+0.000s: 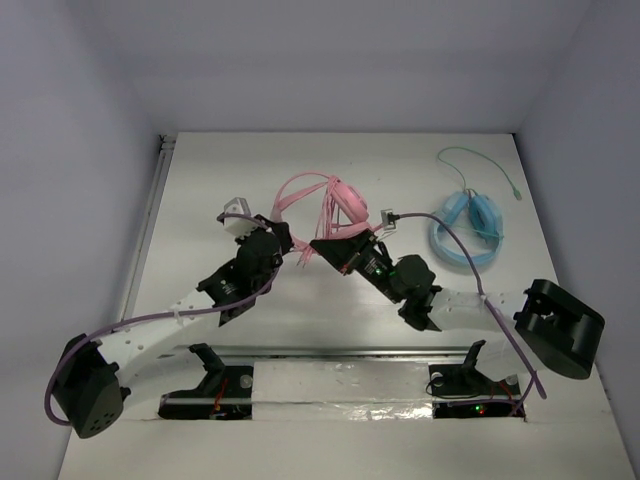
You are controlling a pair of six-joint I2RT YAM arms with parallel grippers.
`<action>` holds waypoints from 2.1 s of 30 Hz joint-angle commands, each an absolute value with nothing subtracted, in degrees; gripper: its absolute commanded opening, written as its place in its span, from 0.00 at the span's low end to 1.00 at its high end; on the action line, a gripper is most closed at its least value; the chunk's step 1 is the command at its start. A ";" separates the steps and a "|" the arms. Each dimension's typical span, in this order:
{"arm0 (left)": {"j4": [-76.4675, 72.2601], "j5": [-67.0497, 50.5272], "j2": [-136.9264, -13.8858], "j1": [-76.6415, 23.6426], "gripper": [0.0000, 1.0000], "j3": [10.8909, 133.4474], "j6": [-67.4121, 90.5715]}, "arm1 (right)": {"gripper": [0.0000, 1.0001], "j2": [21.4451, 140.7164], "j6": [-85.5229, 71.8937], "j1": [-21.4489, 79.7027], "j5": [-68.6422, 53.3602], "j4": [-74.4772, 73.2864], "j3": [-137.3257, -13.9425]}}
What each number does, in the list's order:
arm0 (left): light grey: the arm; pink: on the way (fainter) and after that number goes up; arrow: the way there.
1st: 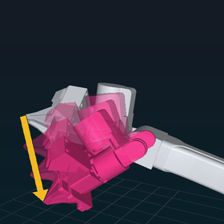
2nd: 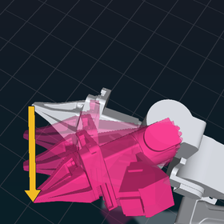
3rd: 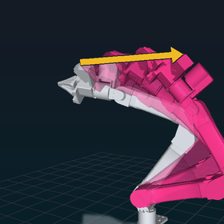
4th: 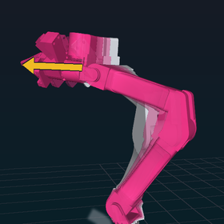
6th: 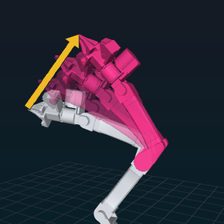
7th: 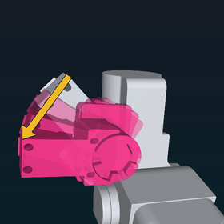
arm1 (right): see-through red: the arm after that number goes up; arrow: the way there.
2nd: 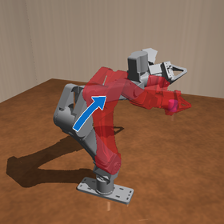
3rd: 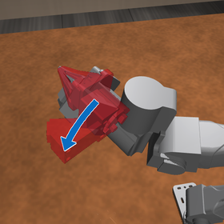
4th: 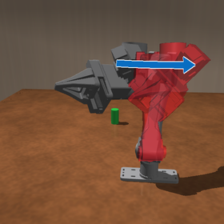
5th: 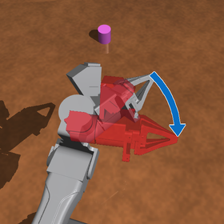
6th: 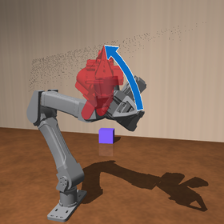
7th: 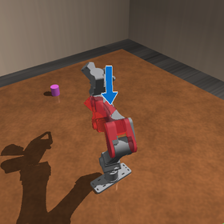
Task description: Wrap the headphones
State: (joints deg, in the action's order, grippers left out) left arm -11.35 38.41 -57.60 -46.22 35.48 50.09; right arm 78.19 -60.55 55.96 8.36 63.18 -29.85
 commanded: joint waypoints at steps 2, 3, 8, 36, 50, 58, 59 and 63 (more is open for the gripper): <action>-13.97 38.41 -53.09 -47.29 0.00 34.98 52.38 | 0.01 77.96 -64.51 56.07 16.69 71.55 -31.90; -14.06 38.50 -53.17 -47.81 0.00 34.55 52.30 | 0.01 77.78 -66.08 56.07 18.18 70.67 -32.08; -16.33 39.02 -53.44 -48.34 0.00 33.14 51.68 | 0.01 77.26 -69.60 56.07 21.70 61.37 -35.24; -16.70 51.77 -58.97 -59.24 0.00 38.49 40.52 | 0.03 83.85 -73.30 56.07 40.52 33.93 -50.09; -13.98 49.31 -64.33 -58.63 0.00 44.64 37.71 | 0.10 90.27 -63.72 58.27 36.93 21.19 -57.57; -15.65 36.40 -67.49 -49.13 0.00 43.50 40.52 | 0.11 87.37 -60.20 63.45 33.94 16.17 -54.68; -15.12 35.52 -68.11 -48.26 0.00 44.64 40.17 | 0.11 87.19 -60.12 63.46 32.71 16.17 -54.23; -14.41 31.47 -70.31 -46.67 0.00 46.23 39.99 | 0.23 88.59 -58.01 64.07 30.32 11.87 -56.16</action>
